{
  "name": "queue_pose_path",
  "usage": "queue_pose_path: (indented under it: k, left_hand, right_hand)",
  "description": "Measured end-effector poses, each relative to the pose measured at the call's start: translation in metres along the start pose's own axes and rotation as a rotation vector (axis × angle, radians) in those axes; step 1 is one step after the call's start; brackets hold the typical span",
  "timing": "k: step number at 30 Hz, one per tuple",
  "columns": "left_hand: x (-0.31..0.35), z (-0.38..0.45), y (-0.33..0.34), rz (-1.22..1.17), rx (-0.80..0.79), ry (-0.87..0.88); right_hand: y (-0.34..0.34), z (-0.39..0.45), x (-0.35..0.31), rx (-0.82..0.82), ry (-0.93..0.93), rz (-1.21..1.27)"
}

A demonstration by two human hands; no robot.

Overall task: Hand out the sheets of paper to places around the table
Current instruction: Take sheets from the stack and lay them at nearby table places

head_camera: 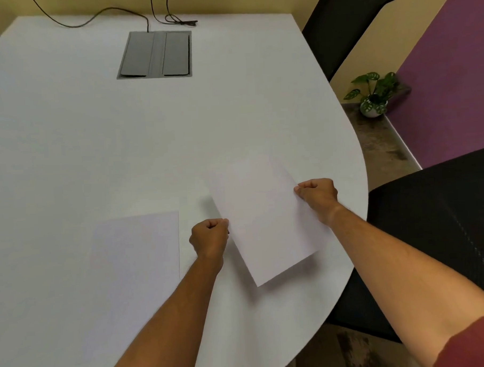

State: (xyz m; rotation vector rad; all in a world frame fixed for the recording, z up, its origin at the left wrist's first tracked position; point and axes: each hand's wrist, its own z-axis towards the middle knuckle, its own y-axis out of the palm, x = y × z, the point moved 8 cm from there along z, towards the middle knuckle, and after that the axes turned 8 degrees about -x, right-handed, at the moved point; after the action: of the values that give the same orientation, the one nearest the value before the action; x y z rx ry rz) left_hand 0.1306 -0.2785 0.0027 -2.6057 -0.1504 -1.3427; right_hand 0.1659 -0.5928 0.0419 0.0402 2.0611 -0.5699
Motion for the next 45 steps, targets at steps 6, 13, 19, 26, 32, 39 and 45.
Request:
queue_pose_path:
  k: [6,13,19,26,32,39,45]
  left_hand:
    - [-0.010,0.013,0.029,-0.087,0.011,-0.080]
    - [-0.031,0.024,0.059,-0.157,0.051,-0.171]
    - [-0.046,0.025,0.082,-0.211,0.053,-0.217]
    - [-0.047,0.028,0.092,-0.205,0.132,-0.210]
    - [-0.045,0.033,0.090,-0.119,0.219,-0.180]
    - [-0.043,0.032,0.088,-0.045,0.258,-0.164]
    - [-0.043,0.033,0.085,0.024,0.274,-0.158]
  right_hand:
    - [-0.002,0.049,-0.006,-0.084,0.016,-0.099]
    - [0.009,0.105,-0.007,-0.192,0.007,-0.199]
    - [0.015,0.140,-0.007,-0.259,-0.030,-0.253]
    - [0.022,0.156,-0.008,-0.285,-0.064,-0.277]
    - [0.030,0.166,-0.005,-0.274,-0.095,-0.327]
    - [0.033,0.170,-0.001,-0.235,-0.126,-0.376]
    - [0.034,0.171,0.000,-0.210,-0.150,-0.382]
